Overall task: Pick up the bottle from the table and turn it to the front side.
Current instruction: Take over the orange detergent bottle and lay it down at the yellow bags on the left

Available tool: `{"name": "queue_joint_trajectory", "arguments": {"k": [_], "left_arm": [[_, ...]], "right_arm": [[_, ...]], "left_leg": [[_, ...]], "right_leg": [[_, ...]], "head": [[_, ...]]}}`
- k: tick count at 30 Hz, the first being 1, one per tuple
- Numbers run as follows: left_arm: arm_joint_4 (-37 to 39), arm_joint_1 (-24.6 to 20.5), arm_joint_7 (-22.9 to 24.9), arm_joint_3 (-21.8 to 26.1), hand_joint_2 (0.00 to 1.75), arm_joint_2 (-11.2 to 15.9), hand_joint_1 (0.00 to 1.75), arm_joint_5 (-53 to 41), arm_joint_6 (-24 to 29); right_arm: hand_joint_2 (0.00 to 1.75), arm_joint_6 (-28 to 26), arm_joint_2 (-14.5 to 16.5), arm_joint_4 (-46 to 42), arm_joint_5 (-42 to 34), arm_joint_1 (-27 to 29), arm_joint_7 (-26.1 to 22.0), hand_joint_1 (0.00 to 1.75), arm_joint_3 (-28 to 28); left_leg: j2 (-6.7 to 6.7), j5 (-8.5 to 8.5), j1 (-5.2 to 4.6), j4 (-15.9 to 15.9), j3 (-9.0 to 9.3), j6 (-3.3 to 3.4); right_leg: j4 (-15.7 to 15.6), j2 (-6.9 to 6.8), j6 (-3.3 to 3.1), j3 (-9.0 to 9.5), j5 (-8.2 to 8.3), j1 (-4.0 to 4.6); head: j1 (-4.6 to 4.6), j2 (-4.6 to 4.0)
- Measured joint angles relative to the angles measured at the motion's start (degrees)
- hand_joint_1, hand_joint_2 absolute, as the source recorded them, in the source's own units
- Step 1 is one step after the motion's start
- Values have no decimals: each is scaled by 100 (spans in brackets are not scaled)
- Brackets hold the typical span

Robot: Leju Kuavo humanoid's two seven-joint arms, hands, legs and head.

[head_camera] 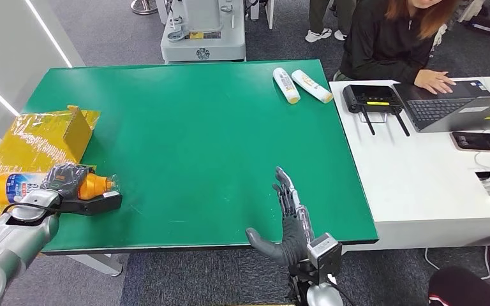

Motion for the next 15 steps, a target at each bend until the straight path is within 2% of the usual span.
{"name": "queue_joint_trajectory", "arguments": {"k": [3, 8, 12, 15], "left_arm": [[0, 7, -3, 26, 175, -12, 175, 3, 1], [-22, 31, -618, 333, 175, -213, 175, 401, 81], [-31, -132, -557, 468, 175, -465, 173, 427, -137], [-31, -251, -254, 495, 175, -608, 42, 286, -132]], "right_arm": [[175, 0, -2, -6, 4, 0, 2, 0, 1], [175, -2, -30, -25, 30, -6, 13, 0, 9], [175, -2, -49, -29, 16, -80, 63, 0, 22], [175, -2, -61, -33, 19, -119, 87, 0, 33]], "left_leg": [[-3, 0, 0, 0, 0, 0], [-10, 1, 0, 4, 0, 0], [-8, 1, 0, 8, -3, 1], [-5, 1, 0, 10, -3, 1]], "right_leg": [[0, -2, 0, 0, 0, 0], [0, -8, 0, 0, 0, 0], [0, -7, 3, 1, 3, 0], [0, -5, 4, 2, 4, 0]], "head": [[1, 1], [0, 0], [1, -1], [1, -1]]}}
